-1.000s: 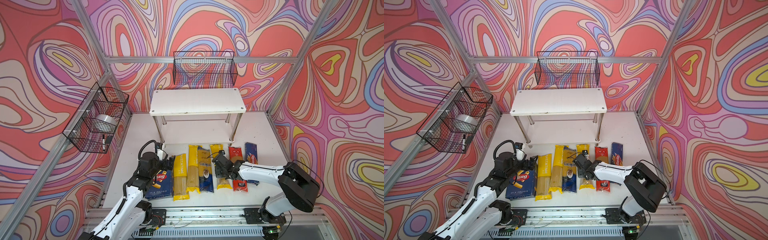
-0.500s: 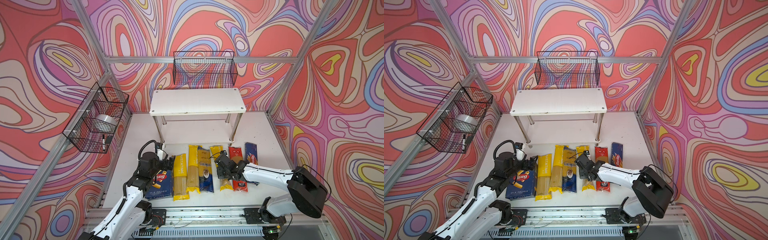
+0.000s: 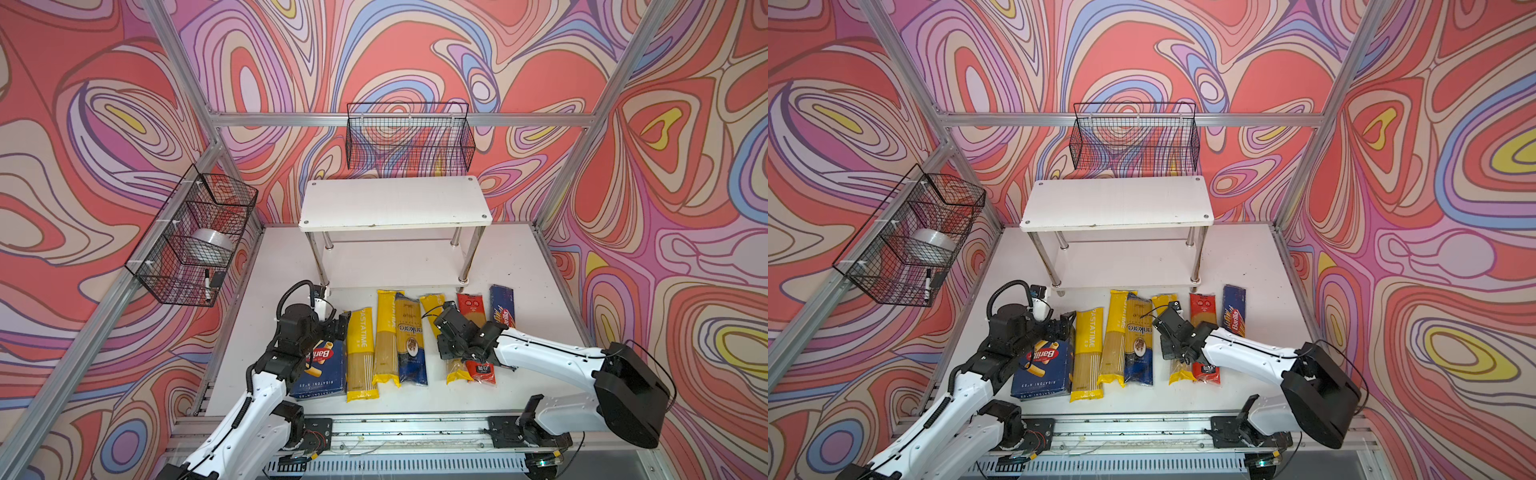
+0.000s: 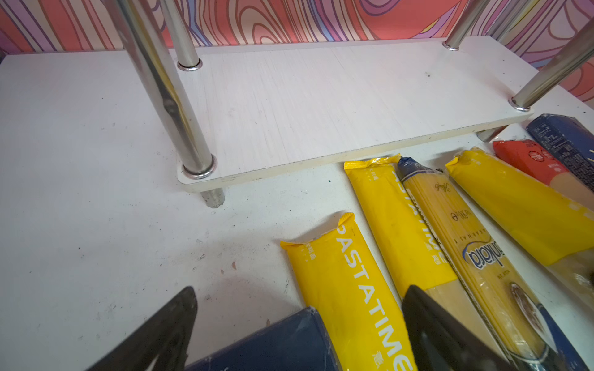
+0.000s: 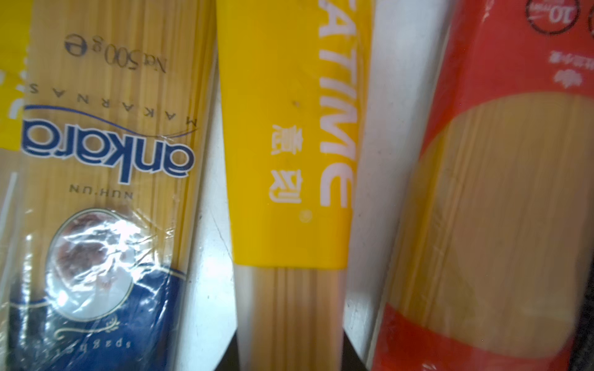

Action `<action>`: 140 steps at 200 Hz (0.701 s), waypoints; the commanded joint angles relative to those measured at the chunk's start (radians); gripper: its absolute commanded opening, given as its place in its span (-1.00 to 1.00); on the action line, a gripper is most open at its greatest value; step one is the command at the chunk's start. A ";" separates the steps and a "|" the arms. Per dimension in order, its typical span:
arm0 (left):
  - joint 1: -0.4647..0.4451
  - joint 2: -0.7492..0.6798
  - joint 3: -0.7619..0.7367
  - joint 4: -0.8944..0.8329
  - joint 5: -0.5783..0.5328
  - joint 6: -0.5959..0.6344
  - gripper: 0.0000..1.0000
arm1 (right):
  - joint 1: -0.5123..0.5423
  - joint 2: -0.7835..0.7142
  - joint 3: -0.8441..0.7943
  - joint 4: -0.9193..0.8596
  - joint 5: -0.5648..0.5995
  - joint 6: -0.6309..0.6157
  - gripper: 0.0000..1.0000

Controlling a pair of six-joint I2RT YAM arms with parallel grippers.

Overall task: Place and organize the pasta boxes and bags onto the shelf
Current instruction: 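Lift the yellow PASTATIME bag with the right gripper off the table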

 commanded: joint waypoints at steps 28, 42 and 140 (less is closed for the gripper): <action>-0.001 -0.006 0.005 -0.022 0.013 0.019 1.00 | 0.001 -0.097 0.035 0.060 0.026 -0.032 -1.00; -0.001 -0.006 0.005 -0.022 0.012 0.020 1.00 | 0.001 -0.104 0.051 0.043 0.022 -0.050 -1.00; -0.001 -0.007 0.006 -0.022 0.009 0.018 1.00 | 0.001 -0.173 0.162 -0.066 0.009 -0.220 -1.00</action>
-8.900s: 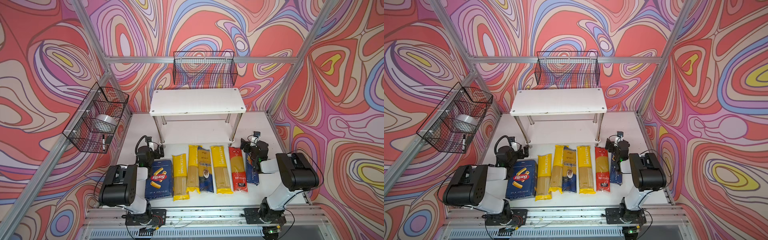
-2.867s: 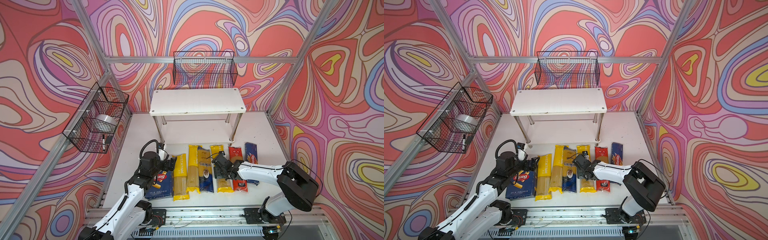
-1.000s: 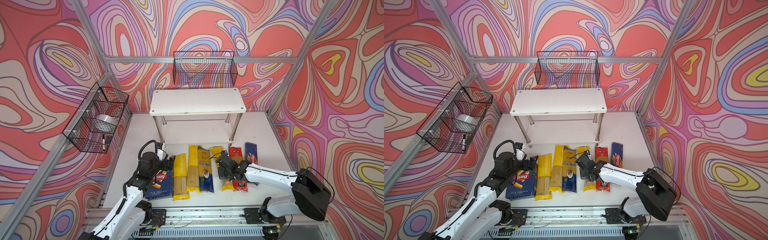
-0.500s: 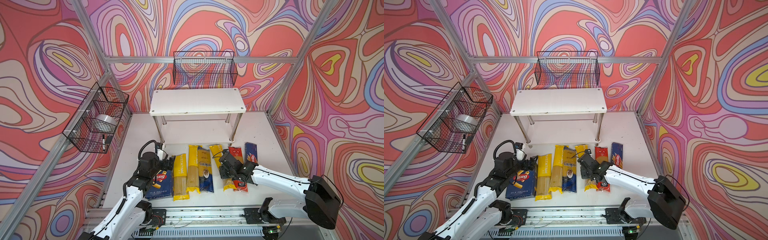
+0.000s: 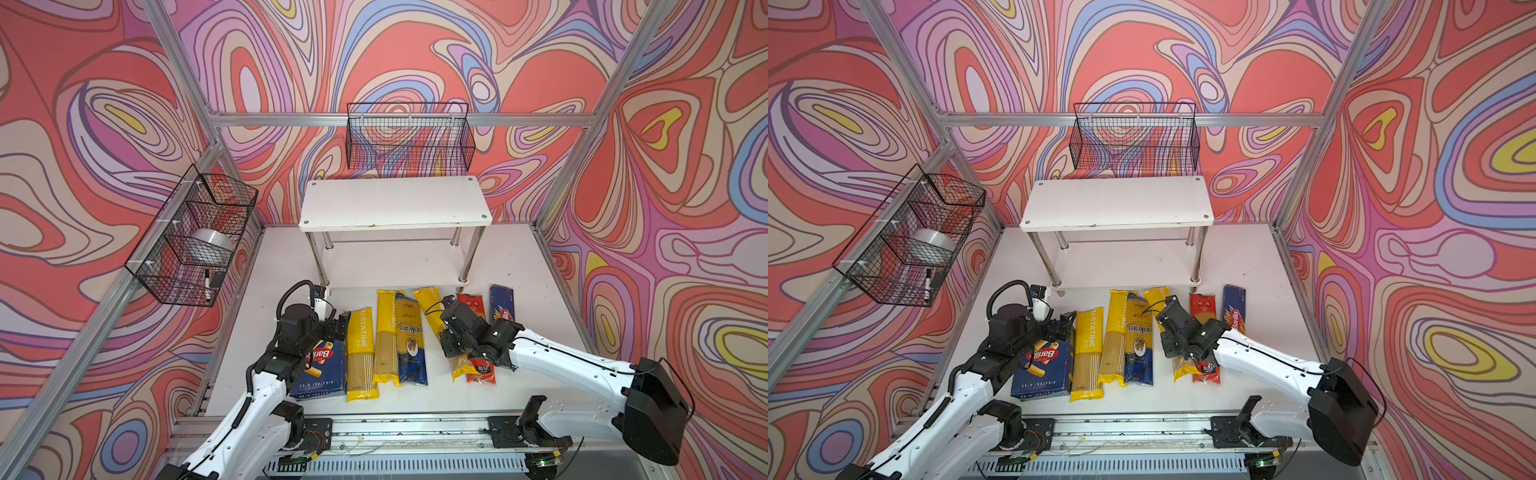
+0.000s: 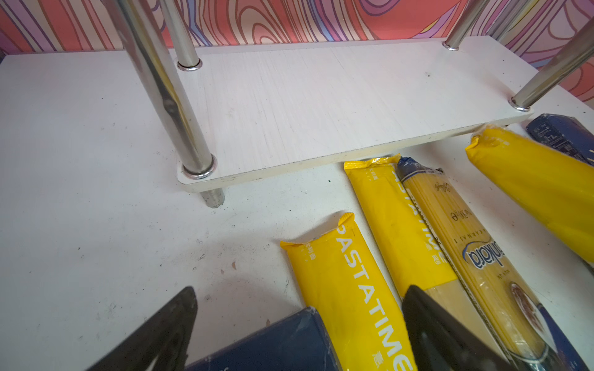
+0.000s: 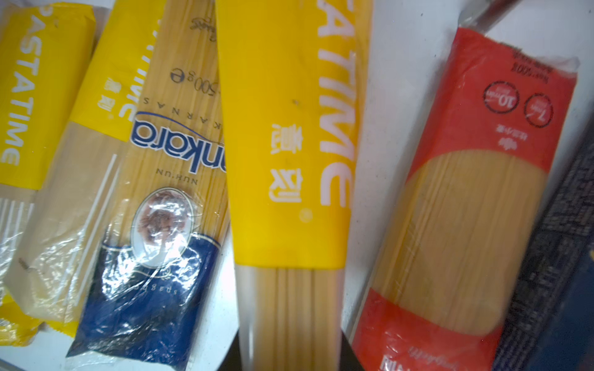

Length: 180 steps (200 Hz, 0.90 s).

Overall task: Place and organize the pasta boxes and bags onto the shelf
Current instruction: 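Lift the yellow PASTATIME bag with the right gripper off the table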

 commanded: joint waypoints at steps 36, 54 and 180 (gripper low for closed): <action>-0.001 -0.007 0.005 -0.022 0.010 0.019 1.00 | 0.001 -0.080 0.136 -0.012 0.008 -0.100 -1.00; -0.001 -0.009 0.005 -0.022 0.008 0.018 1.00 | 0.001 -0.089 0.169 -0.043 -0.009 -0.112 -1.00; -0.001 -0.009 0.005 -0.022 0.008 0.018 1.00 | 0.001 -0.119 0.450 -0.241 -0.101 -0.243 -1.00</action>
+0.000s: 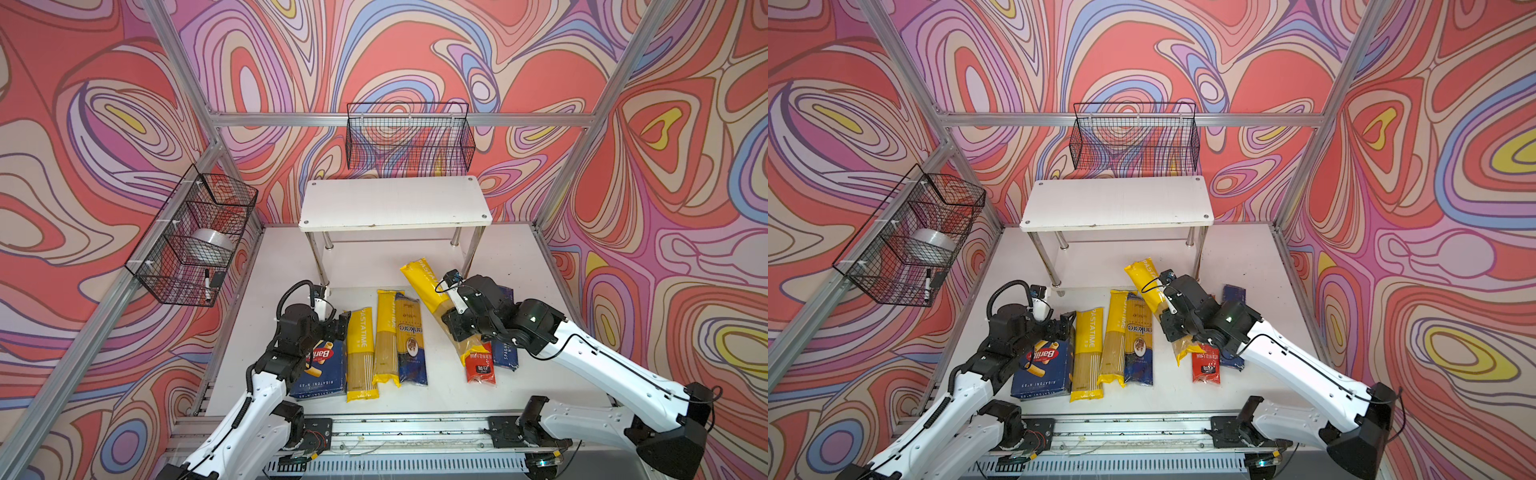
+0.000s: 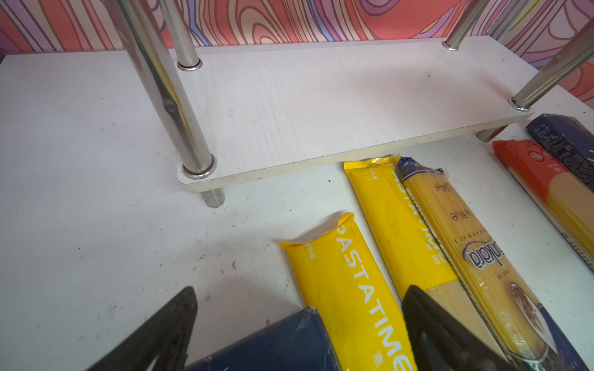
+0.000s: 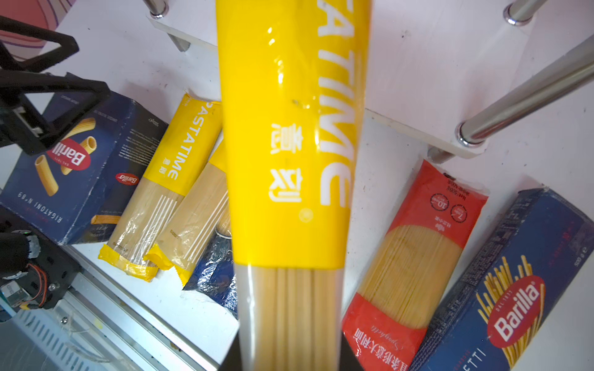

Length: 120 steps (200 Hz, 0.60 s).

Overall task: Place and organize the pasta boxes and bags onto the shelf
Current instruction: 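Lift the yellow PASTATIME bag with the right gripper off the table, then carry the bag with the right gripper toward the shelf top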

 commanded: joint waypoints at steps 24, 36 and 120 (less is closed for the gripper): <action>-0.001 -0.009 0.005 -0.022 0.009 0.018 1.00 | 0.001 -0.028 0.150 0.013 -0.030 -0.111 -1.00; -0.001 -0.008 0.005 -0.022 0.011 0.020 1.00 | 0.001 -0.028 0.179 0.007 -0.025 -0.125 -1.00; -0.001 -0.009 0.005 -0.023 0.011 0.020 1.00 | 0.001 0.007 0.304 -0.005 -0.051 -0.149 -1.00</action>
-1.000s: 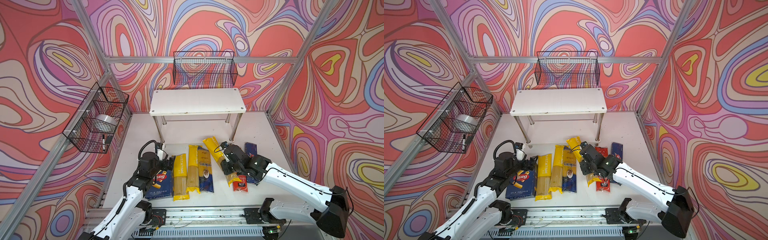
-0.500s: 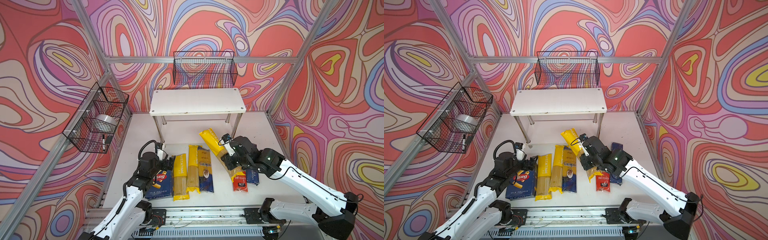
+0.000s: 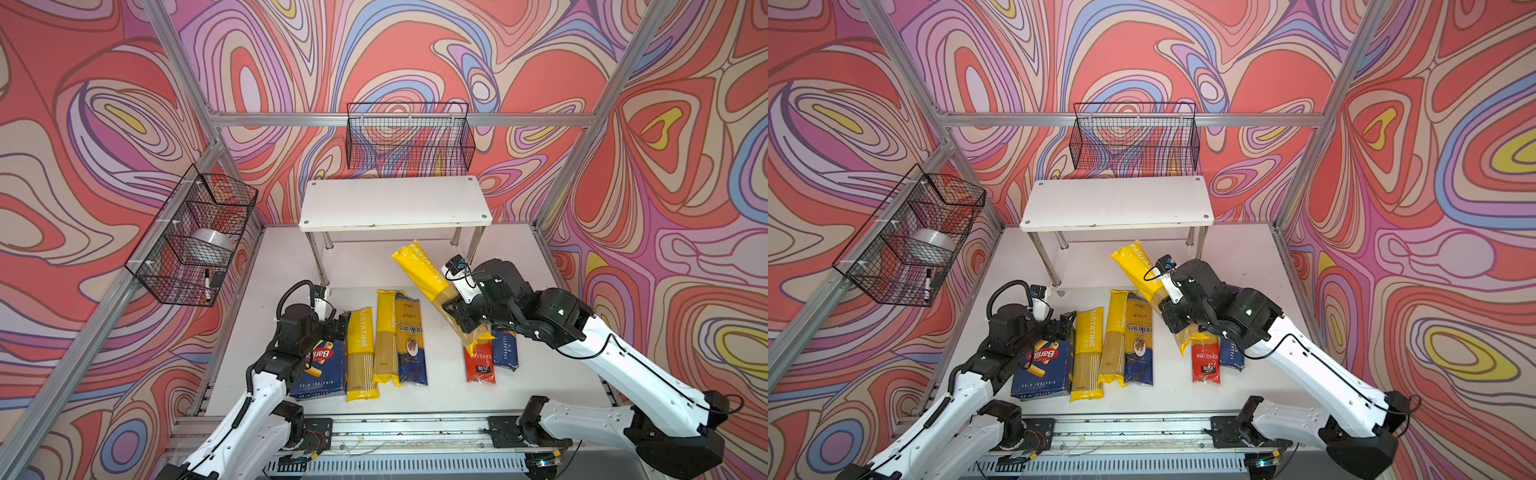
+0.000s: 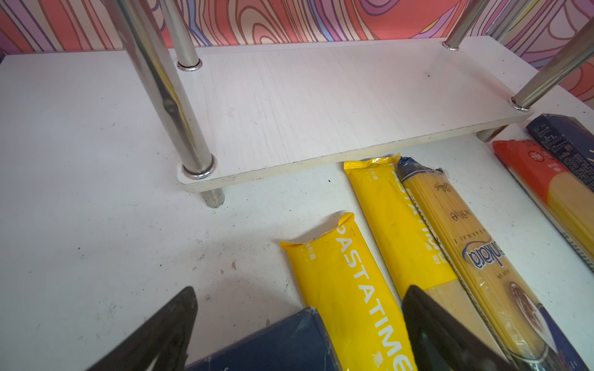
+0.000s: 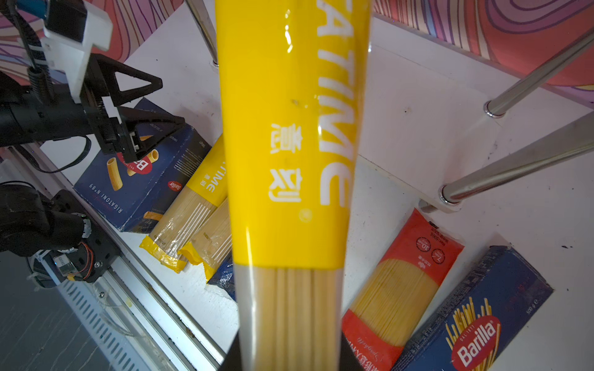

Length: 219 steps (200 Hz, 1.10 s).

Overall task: Place and organize the pasta boxes and bags onto the shelf
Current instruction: 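Carry the bag with the right gripper toward the shelf top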

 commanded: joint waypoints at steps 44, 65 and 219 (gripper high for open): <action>0.000 -0.009 0.005 -0.023 0.007 0.017 1.00 | 0.001 0.048 0.206 0.074 0.013 -0.013 -1.00; 0.000 -0.009 0.005 -0.022 0.008 0.018 1.00 | 0.001 0.069 0.238 0.058 0.010 -0.015 -1.00; 0.000 -0.009 0.005 -0.025 0.010 0.020 1.00 | -0.014 0.263 0.630 -0.057 0.214 -0.071 -1.00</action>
